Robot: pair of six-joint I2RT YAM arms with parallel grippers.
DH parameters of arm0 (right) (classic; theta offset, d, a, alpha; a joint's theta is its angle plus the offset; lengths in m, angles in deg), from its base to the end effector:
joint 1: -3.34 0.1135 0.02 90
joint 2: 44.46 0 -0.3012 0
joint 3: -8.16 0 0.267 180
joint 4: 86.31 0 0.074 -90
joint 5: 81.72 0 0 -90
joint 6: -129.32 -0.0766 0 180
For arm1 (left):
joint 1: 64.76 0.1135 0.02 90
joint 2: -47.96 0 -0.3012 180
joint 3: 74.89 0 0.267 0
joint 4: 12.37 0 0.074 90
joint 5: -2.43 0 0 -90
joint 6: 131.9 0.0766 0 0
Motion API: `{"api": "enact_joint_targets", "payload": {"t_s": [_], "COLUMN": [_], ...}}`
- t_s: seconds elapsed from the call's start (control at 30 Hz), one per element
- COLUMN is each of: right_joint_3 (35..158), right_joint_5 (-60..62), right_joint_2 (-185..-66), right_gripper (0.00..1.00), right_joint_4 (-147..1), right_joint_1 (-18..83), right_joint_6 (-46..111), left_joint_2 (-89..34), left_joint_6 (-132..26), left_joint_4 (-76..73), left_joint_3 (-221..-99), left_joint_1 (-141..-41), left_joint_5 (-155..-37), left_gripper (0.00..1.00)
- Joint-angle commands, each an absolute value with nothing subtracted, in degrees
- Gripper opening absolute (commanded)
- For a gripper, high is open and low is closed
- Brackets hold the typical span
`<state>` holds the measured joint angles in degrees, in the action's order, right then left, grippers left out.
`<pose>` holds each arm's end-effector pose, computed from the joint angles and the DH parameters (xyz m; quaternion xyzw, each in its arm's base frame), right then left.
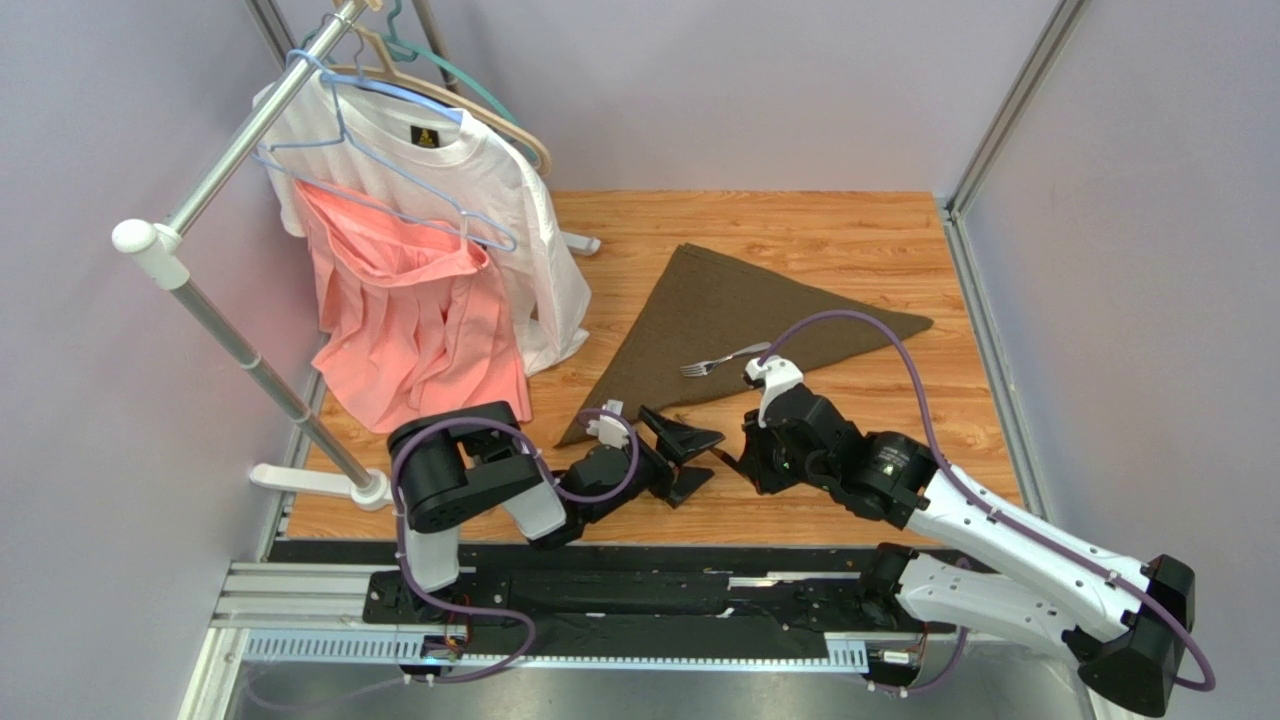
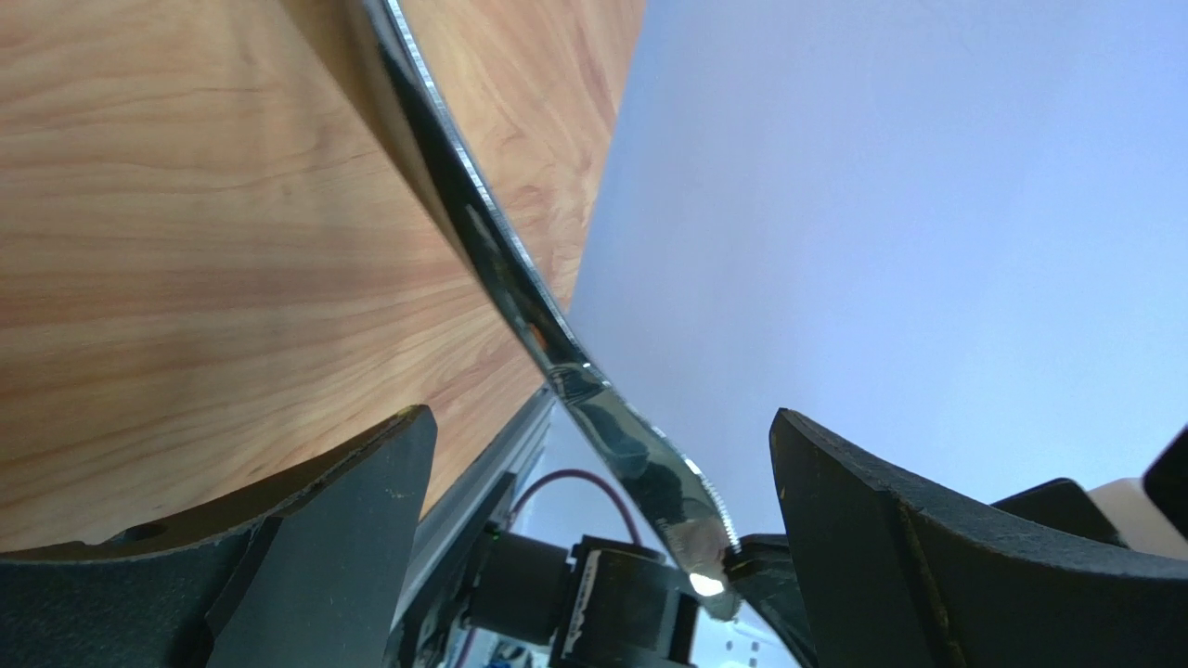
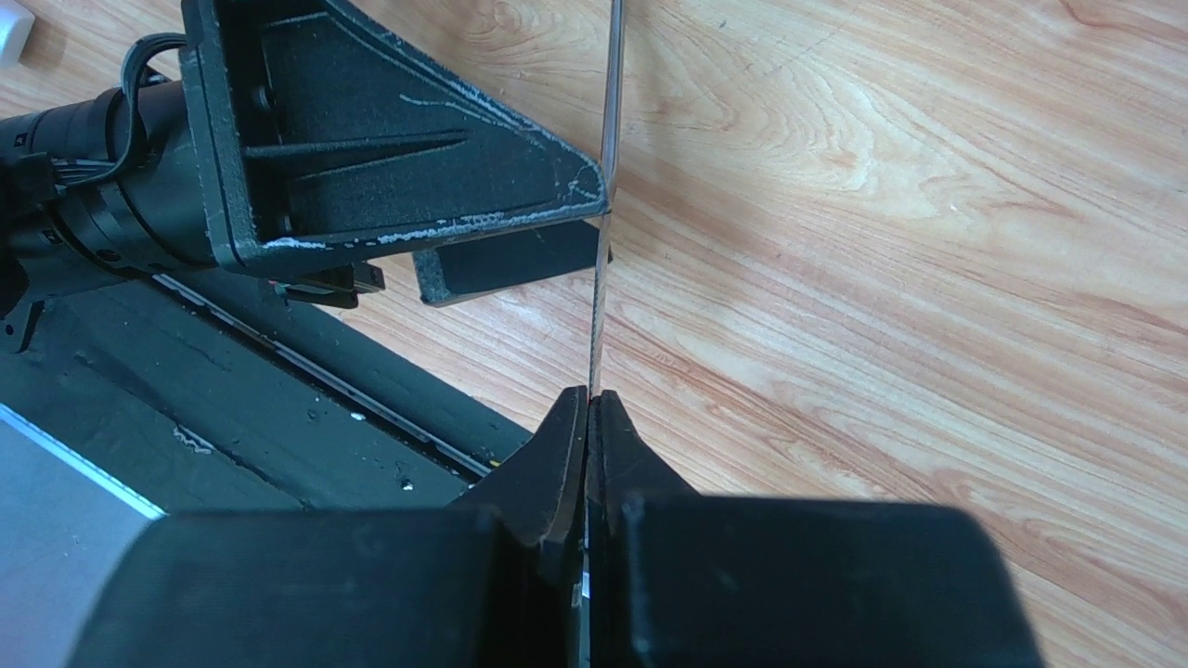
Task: Fold the napkin, place the utensils inside, and roll it up
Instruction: Grab a utensil with the left arm
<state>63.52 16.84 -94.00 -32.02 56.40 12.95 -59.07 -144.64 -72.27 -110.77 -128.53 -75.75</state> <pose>0.1230 0.1446 0.2576 -0.1895 0.9134 0.1722 0.3165 0.1646 -0.2986 0.1197 -0.3181 0.7031 -0.6173 0.1532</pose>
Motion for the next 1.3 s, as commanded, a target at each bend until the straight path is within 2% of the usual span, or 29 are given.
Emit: {"api": "enact_joint_targets", "payload": {"t_s": [0.0,0.23,0.3,0.33,0.37,0.43,0.47,0.6,0.67,0.73,1.0,1.17,1.23,1.27], "right_joint_3": [64.04,63.86,63.69,63.6,63.6,63.42,63.34,63.33,63.16,62.99,62.98,64.74,66.23,66.76], "right_joint_5": [16.28,15.14,14.96,14.96,15.05,14.87,14.87,15.14,15.22,15.4,15.23,16.8,18.56,19.7], "right_joint_2": [-93.51,-93.68,-93.59,-93.68,-93.59,-93.77,-93.77,-93.59,-93.59,-93.51,-92.72,-92.36,-92.63,-92.8], "right_gripper": [0.0,0.0,0.0,0.0,0.0,0.0,0.0,0.0,0.0,0.0,0.0,0.0,0.05,0.13], "right_joint_4": [-34.91,-35.7,-35.97,-35.88,-35.79,-35.79,-35.79,-35.09,-34.48,-34.04,-32.89,-31.05,-30.0,-29.9], "right_joint_1": [56.25,56.25,56.25,56.25,56.25,56.25,56.25,56.25,56.25,56.17,56.25,56.25,56.25,56.25], "right_joint_6": [11.9,11.72,11.55,11.72,11.72,11.81,11.9,12.07,12.16,12.07,12.6,13.04,13.82,14.18], "left_joint_2": [-59.97,-61.56,-61.21,-61.12,-61.12,-61.64,-61.91,-63.49,-63.58,-63.23,-62.7,-61.82,-61.38,-60.77], "left_joint_6": [-148.34,-148.34,-147.9,-147.64,-147.29,-147.37,-147.46,-148.25,-148.51,-148.17,-147.64,-145.09,-142.12,-140.88], "left_joint_4": [-79.98,-77.88,-77.53,-77.18,-77.0,-77.08,-77.35,-78.75,-78.84,-78.41,-78.05,-80.07,-81.39,-81.22], "left_joint_3": [-113.09,-116.61,-116.52,-116.61,-116.7,-117.31,-117.66,-118.2,-118.19,-118.46,-118.9,-116.88,-116.35,-116.44], "left_joint_1": [-129.36,-129.36,-129.45,-129.45,-129.37,-129.37,-129.45,-129.45,-129.45,-129.45,-129.45,-126.12,-123.32,-120.6], "left_joint_5": [-72.97,-74.03,-73.51,-73.5,-73.5,-74.47,-74.9,-75.87,-75.96,-76.84,-78.78,-79.38,-82.98,-86.56], "left_gripper": [0.99,0.99,0.93,0.89,0.8,0.74,0.67,0.49,0.33,0.27,0.19,0.11,0.09,0.08]}}
